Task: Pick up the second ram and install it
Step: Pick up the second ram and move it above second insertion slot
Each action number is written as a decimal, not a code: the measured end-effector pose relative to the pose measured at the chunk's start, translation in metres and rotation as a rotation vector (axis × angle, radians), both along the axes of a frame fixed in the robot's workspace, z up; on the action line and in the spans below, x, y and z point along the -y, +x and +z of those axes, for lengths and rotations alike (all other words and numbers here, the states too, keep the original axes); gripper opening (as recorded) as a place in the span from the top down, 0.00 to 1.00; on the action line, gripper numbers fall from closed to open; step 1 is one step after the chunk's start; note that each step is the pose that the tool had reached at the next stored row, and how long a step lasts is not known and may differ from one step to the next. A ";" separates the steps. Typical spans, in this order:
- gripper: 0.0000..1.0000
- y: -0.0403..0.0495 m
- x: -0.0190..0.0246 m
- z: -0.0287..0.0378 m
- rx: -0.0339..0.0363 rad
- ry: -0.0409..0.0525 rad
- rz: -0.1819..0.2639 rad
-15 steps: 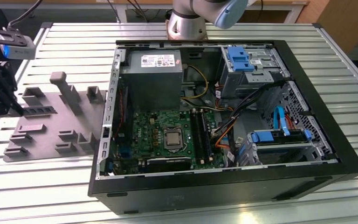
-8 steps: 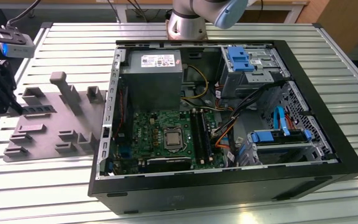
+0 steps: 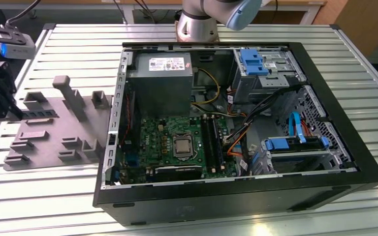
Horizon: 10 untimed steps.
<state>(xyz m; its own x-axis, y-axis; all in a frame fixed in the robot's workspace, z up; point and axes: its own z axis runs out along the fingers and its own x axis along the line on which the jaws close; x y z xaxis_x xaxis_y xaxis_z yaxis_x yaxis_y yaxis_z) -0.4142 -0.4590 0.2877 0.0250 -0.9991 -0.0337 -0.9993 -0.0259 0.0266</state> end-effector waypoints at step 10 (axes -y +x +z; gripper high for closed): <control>0.86 -0.0003 -0.0006 0.0046 0.0001 0.0000 0.000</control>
<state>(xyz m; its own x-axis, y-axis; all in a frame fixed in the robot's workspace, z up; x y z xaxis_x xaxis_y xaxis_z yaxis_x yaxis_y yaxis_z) -0.4145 -0.4584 0.2922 0.0250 -0.9991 -0.0336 -0.9993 -0.0258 0.0264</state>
